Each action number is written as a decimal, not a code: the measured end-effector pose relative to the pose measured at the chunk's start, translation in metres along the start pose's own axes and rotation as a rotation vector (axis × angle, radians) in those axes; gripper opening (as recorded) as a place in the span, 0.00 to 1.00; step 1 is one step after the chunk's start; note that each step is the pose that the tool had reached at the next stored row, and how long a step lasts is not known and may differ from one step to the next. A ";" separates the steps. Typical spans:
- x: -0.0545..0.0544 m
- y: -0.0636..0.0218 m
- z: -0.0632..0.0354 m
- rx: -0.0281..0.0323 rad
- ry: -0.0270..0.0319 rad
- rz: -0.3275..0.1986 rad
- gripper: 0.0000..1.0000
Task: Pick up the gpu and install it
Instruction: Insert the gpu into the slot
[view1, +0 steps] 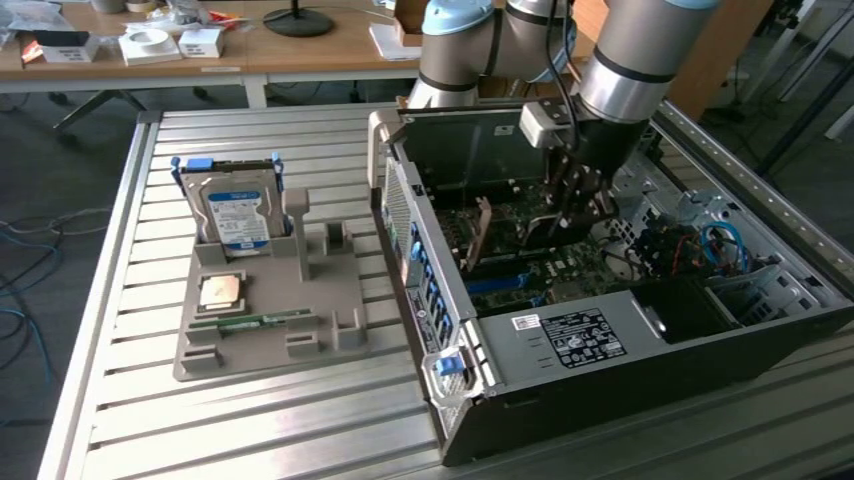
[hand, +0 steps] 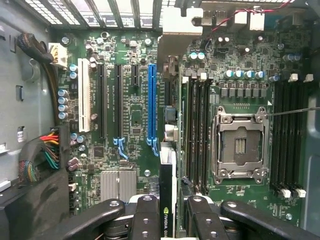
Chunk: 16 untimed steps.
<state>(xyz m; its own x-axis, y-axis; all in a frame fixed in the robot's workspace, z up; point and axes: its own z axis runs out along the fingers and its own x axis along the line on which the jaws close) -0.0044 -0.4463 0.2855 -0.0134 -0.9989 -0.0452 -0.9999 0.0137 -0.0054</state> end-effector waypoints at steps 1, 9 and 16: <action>0.000 0.0000 -0.0001 0.0000 0.0001 0.000 0.26; 0.001 0.0035 0.0075 0.0000 0.0000 0.000 0.26; 0.001 0.0069 0.0079 0.0003 0.0000 0.000 0.26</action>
<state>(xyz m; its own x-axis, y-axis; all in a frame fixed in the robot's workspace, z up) -0.0112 -0.4470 0.2776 -0.0134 -0.9989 -0.0451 -0.9999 0.0137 -0.0057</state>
